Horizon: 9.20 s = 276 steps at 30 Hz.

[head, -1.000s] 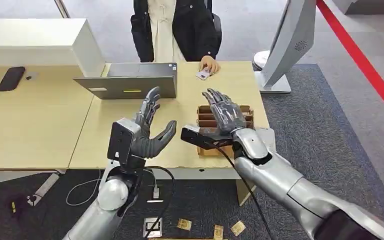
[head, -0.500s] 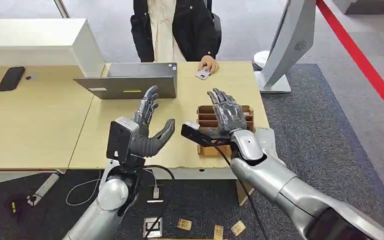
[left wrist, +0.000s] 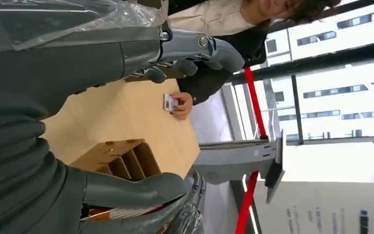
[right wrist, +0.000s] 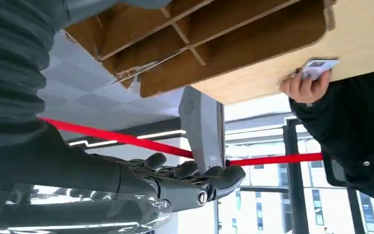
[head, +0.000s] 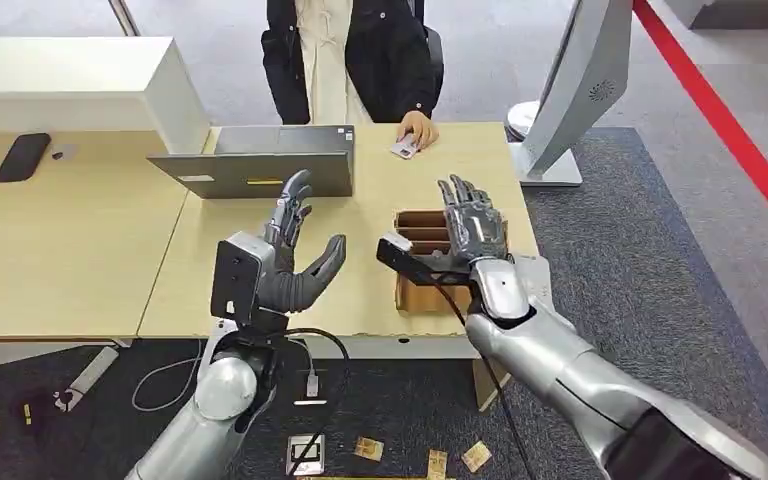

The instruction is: Pass the card to the sensor for recognition and then transmit it.

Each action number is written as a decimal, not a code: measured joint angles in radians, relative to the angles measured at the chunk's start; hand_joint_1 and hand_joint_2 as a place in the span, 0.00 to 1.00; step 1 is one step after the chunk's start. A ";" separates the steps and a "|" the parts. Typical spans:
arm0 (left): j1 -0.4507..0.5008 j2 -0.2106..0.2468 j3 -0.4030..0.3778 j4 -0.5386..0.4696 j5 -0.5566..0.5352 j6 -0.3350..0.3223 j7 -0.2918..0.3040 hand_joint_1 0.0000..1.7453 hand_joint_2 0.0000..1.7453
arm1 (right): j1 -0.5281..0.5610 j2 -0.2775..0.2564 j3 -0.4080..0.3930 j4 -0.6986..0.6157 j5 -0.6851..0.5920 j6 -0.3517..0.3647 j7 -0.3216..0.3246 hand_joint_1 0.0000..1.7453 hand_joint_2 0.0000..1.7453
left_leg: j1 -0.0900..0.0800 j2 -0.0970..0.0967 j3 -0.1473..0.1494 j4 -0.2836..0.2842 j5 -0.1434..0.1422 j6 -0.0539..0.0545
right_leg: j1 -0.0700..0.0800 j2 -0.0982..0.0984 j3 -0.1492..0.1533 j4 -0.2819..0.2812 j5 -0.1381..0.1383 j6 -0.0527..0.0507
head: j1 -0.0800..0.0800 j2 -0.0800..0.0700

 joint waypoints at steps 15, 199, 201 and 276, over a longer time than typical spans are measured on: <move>0.012 0.006 0.000 -0.017 -0.004 0.006 0.009 0.00 1.00 | -0.003 -0.014 -0.002 0.023 0.005 -0.005 0.023 0.00 1.00 | 0.000 0.000 0.000 0.000 0.000 0.000 | 0.000 0.000 0.000 0.000 0.000 0.000 | 0.000 0.000; 0.035 0.013 -0.006 -0.050 -0.007 0.027 0.034 0.00 1.00 | -0.084 0.002 0.019 0.201 -0.031 0.109 0.052 0.00 1.00 | 0.000 0.000 0.000 0.000 0.000 0.000 | 0.000 0.000 0.000 0.000 0.000 0.000 | 0.000 0.000; 0.037 0.013 -0.006 -0.052 -0.009 0.027 0.034 0.00 1.00 | -0.086 0.001 0.019 0.205 -0.032 0.114 0.056 0.00 1.00 | 0.000 0.000 0.000 0.000 0.000 0.000 | 0.000 0.000 0.000 0.000 0.000 0.000 | 0.000 0.000; 0.016 -0.027 -0.006 0.015 0.027 -0.056 -0.034 0.00 1.00 | -0.195 -0.069 -0.005 0.019 0.035 -0.020 0.023 1.00 1.00 | 0.000 0.000 0.000 0.000 0.000 0.000 | 0.000 0.000 0.000 0.000 0.000 0.000 | 0.000 0.000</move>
